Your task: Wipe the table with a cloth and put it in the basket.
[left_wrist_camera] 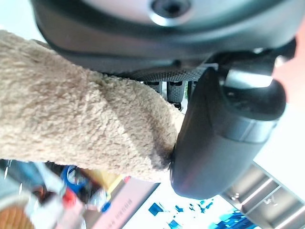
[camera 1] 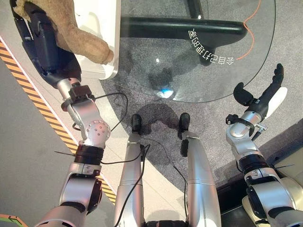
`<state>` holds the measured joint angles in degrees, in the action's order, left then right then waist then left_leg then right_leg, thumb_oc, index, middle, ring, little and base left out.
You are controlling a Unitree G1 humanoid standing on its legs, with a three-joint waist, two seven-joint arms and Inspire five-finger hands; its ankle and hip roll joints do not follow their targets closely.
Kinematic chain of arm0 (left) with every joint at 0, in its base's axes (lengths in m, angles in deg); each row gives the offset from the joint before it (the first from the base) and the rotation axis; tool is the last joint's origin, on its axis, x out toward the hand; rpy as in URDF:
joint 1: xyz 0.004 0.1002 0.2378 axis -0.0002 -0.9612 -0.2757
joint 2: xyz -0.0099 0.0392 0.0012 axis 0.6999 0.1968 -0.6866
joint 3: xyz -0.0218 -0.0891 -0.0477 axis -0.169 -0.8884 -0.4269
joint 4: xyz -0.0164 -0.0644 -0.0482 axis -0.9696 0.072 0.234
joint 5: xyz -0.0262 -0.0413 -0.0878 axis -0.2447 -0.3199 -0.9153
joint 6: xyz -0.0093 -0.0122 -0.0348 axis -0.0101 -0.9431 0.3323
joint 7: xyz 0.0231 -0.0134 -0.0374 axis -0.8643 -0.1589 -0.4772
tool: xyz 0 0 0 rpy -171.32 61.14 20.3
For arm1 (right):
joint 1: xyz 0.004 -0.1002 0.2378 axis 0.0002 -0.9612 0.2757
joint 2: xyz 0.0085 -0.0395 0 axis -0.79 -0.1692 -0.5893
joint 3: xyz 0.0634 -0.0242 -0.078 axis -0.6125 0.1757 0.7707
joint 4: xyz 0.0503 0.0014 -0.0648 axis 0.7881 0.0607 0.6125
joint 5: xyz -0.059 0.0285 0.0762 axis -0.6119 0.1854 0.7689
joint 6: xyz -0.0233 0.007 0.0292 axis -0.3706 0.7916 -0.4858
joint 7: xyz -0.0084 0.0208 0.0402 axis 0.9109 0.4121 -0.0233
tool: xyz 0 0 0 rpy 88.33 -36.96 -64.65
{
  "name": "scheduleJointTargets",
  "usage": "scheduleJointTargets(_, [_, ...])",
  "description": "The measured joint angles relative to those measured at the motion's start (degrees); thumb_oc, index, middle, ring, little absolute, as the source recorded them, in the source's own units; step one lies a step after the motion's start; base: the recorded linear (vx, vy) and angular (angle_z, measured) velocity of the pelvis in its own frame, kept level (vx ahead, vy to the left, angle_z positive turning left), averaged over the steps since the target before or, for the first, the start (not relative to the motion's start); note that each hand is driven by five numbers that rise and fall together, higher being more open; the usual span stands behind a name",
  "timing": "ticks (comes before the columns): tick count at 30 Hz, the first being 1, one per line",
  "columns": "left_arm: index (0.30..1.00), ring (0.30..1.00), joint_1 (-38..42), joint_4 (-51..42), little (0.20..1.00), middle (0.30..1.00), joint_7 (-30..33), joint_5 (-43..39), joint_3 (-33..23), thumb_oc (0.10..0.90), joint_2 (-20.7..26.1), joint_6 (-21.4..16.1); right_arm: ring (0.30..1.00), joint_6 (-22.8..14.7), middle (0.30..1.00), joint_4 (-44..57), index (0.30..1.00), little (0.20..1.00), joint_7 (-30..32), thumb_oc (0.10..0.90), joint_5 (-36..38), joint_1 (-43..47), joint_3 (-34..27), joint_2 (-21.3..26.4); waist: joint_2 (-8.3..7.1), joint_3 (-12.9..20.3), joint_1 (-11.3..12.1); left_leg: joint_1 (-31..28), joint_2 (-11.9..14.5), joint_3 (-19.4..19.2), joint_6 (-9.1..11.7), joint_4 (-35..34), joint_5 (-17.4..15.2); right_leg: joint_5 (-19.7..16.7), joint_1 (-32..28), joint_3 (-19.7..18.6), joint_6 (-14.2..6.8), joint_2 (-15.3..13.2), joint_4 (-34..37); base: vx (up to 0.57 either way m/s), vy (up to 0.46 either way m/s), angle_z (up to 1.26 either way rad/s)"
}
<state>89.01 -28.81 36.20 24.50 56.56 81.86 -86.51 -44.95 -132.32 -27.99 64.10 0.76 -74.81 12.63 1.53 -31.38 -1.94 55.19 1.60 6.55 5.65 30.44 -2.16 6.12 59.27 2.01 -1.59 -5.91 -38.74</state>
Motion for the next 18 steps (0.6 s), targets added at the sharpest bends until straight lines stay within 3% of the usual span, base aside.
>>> scheduleJointTargets(8, [0.3,0.3,5.2,5.2,0.2,0.3,13.7,15.0,1.0,0.1,4.1,-0.1,0.9,-2.0,0.9,-5.6,0.9,0.9,0.0,0.8,4.6,0.8,0.3,0.5,-0.01,0.0,-0.2,0.1,0.1,0.0,0.0,0.0,0.0,0.0,0.0,0.0,0.0,0.1,0.0,0.0,0.0,0.0])
scheduleJointTargets(18, [0.3,0.3,11.6,15.1,0.2,0.3,19.6,20.3,6.6,0.1,10.8,2.5,0.9,-5.2,0.9,-11.9,0.9,0.9,-0.3,0.8,6.9,1.9,0.6,0.6,-0.04,0.0,-1.4,0.2,0.3,0.0,0.0,-0.2,0.0,0.0,0.0,0.2,0.0,0.2,0.4,0.0,0.0,0.0])
